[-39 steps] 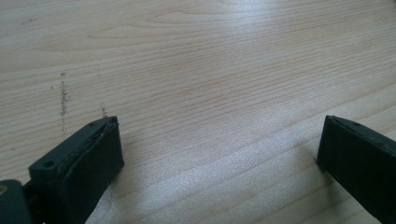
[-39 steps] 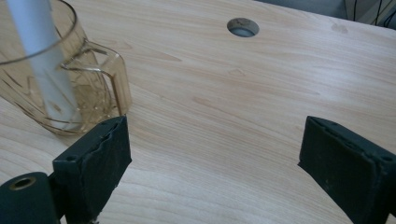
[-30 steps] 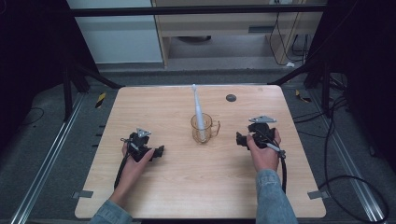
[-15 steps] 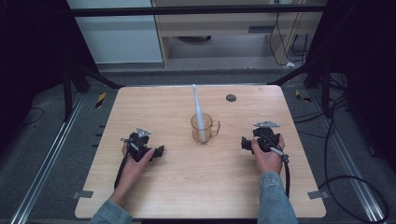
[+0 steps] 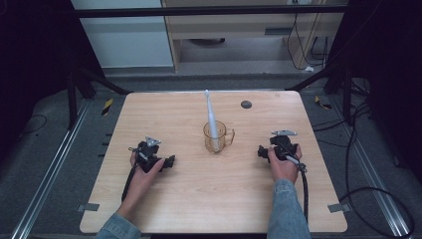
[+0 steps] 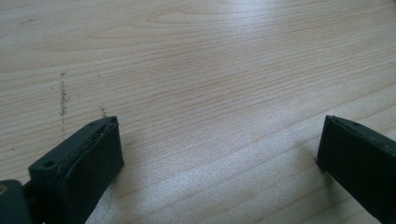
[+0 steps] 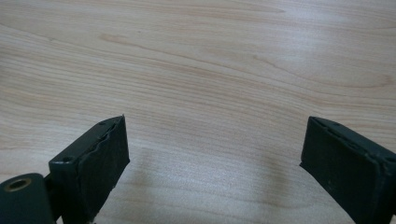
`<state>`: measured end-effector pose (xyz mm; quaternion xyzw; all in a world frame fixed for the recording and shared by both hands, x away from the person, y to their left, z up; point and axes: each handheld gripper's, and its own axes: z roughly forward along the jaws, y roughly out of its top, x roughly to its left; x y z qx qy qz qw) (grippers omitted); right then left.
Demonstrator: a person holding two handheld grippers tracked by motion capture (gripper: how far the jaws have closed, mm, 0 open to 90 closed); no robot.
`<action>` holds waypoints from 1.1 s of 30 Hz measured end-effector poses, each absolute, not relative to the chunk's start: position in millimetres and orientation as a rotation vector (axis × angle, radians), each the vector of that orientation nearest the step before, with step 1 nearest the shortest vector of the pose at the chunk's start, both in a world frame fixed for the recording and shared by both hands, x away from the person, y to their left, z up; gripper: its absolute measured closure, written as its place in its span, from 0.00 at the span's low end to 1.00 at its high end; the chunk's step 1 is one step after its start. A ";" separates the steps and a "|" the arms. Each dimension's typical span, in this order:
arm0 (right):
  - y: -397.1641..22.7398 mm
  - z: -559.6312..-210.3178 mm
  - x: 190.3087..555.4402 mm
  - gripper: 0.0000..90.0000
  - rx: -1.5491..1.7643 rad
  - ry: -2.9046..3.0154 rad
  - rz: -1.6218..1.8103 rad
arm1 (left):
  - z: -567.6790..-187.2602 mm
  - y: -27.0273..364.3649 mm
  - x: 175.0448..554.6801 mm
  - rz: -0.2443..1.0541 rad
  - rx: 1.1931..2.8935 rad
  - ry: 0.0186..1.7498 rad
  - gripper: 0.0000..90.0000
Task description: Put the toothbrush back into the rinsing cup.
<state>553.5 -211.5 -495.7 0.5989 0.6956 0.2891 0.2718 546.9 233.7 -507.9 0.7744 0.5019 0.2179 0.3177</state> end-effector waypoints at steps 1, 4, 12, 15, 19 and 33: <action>-211.9 -497.0 554.4 0.09 1.613 1.872 0.775 | -507.9 233.7 546.9 0.573 2.038 1.320 0.00; -212.8 -500.6 556.6 0.09 1.621 1.864 0.769 | -507.9 233.7 546.9 0.573 2.038 1.321 0.00; -215.8 -508.6 561.8 0.09 1.654 1.819 0.788 | -507.9 233.7 546.9 0.573 2.038 1.321 0.00; -216.4 -510.1 563.5 0.09 1.671 1.805 0.798 | -507.9 233.7 546.8 0.573 2.038 1.321 0.00; -218.9 -509.8 564.4 0.09 1.678 1.786 0.805 | -507.9 233.7 546.9 0.574 2.037 1.321 0.00; -220.9 -510.5 565.9 0.07 1.693 1.786 0.785 | -507.9 233.7 546.8 0.573 2.038 1.321 0.00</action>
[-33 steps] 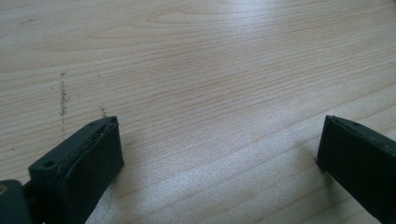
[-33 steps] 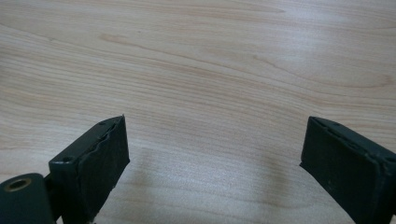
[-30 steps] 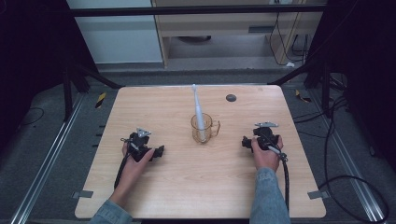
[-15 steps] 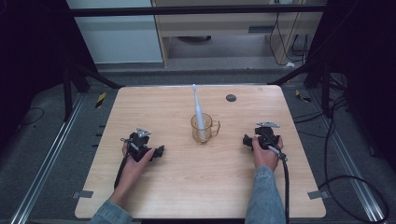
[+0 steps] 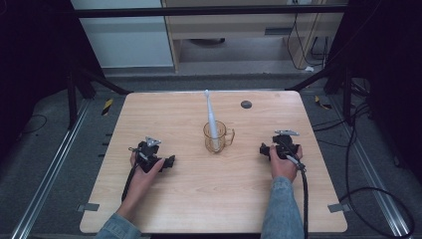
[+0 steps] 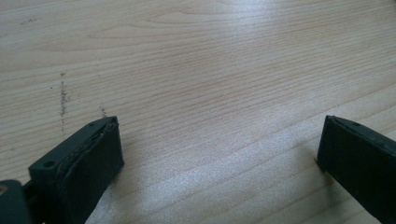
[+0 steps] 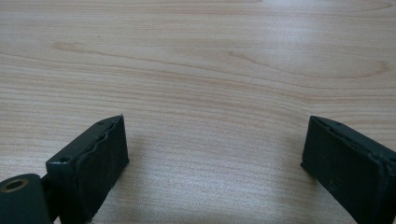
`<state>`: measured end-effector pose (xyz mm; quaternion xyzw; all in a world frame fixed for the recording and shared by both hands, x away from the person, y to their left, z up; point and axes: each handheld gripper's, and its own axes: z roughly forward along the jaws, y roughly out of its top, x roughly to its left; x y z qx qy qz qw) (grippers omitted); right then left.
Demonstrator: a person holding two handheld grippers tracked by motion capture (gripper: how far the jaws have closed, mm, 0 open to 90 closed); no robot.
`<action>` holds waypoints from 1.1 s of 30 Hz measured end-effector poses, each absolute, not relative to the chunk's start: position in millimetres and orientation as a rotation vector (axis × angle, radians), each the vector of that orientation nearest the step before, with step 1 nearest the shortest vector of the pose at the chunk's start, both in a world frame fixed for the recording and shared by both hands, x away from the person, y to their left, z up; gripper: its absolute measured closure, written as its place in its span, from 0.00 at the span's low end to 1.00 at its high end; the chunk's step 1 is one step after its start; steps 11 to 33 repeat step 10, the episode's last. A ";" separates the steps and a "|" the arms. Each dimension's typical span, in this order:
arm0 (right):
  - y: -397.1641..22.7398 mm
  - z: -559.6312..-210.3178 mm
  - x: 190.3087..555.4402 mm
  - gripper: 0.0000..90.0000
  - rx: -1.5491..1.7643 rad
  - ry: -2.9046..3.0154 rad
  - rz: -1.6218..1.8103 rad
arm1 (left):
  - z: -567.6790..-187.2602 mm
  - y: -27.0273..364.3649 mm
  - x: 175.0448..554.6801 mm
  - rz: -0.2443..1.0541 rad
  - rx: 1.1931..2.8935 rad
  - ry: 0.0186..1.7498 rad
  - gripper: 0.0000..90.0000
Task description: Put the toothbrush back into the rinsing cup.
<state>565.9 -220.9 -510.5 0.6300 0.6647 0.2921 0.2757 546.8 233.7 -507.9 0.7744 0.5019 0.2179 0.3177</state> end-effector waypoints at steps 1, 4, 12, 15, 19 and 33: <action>-220.7 -510.6 566.0 0.07 1.692 1.789 0.786 | -507.9 233.7 546.8 0.573 2.038 1.321 0.00; -219.4 -510.5 565.6 0.07 1.673 1.817 0.799 | -507.9 233.6 546.8 0.573 2.039 1.319 0.00; -218.2 -511.2 565.7 0.01 1.704 1.799 0.778 | -507.9 233.6 546.9 0.572 2.039 1.318 0.00; -218.2 -511.2 565.7 0.01 1.704 1.799 0.778 | -507.9 233.6 546.9 0.572 2.039 1.318 0.00; -218.2 -511.2 565.7 0.01 1.704 1.799 0.778 | -507.9 233.6 546.9 0.572 2.039 1.318 0.00; -218.2 -511.2 565.7 0.01 1.704 1.799 0.778 | -507.9 233.6 546.9 0.572 2.039 1.318 0.00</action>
